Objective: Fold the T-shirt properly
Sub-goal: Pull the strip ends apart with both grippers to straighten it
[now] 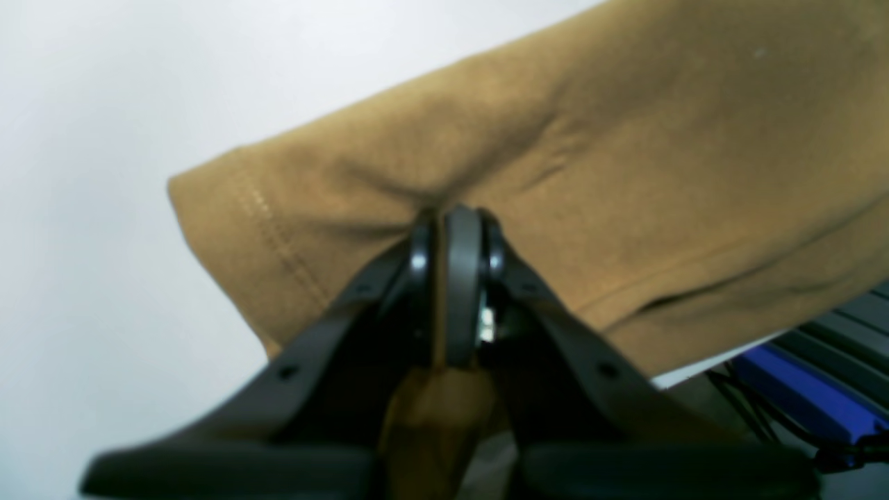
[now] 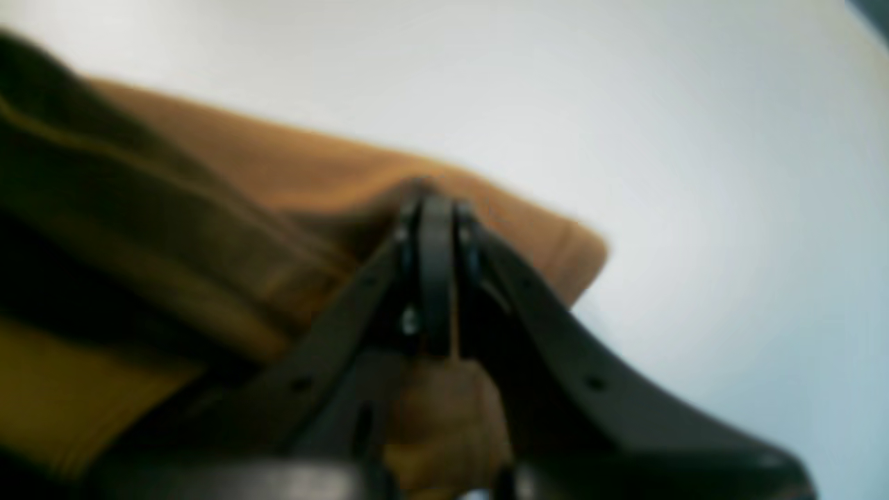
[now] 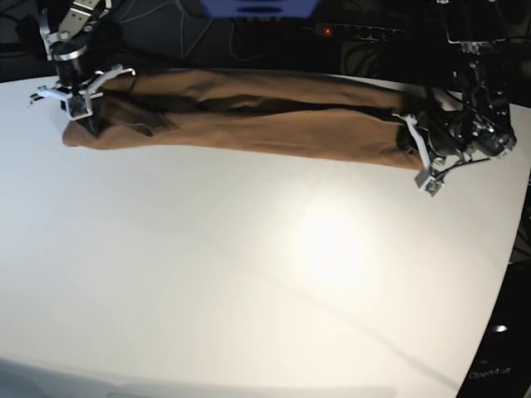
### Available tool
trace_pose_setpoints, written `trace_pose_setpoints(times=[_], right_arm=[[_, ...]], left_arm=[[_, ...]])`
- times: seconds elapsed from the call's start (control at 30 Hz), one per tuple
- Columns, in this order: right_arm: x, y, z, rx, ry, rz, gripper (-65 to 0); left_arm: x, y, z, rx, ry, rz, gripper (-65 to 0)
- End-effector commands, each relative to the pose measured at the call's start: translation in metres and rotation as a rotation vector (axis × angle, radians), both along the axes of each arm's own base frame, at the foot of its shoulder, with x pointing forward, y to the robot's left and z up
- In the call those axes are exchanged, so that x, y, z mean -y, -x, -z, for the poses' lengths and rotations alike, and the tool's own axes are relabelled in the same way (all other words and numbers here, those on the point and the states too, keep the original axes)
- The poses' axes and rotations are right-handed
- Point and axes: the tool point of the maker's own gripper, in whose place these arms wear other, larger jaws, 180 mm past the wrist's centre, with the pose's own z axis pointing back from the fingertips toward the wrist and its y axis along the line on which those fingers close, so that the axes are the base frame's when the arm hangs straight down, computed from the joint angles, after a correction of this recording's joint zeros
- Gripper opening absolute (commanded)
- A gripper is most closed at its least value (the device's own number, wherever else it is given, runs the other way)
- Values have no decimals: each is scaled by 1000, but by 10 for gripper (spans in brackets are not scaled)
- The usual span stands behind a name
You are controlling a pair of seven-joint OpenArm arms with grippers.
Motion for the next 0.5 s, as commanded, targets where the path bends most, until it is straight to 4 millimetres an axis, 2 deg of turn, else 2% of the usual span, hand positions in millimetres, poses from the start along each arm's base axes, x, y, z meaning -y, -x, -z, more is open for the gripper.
trace_pose_setpoints(times=[0.0, 0.17, 0.27, 0.47], right_arm=[[1, -4, -8, 47, -6, -1, -644], [-3, 6, 15, 1, -62, 17, -644], [-5, -3, 26, 4, -102, 34, -644], [17, -21, 32, -2, -83, 24, -644]], left_arm=[[-7, 3, 2, -21, -36, 2, -623], [-6, 5, 4, -27, -36, 2, -623], [-6, 6, 4, -29, -34, 1, -624], [8, 4, 6, -23, -3, 0, -624]])
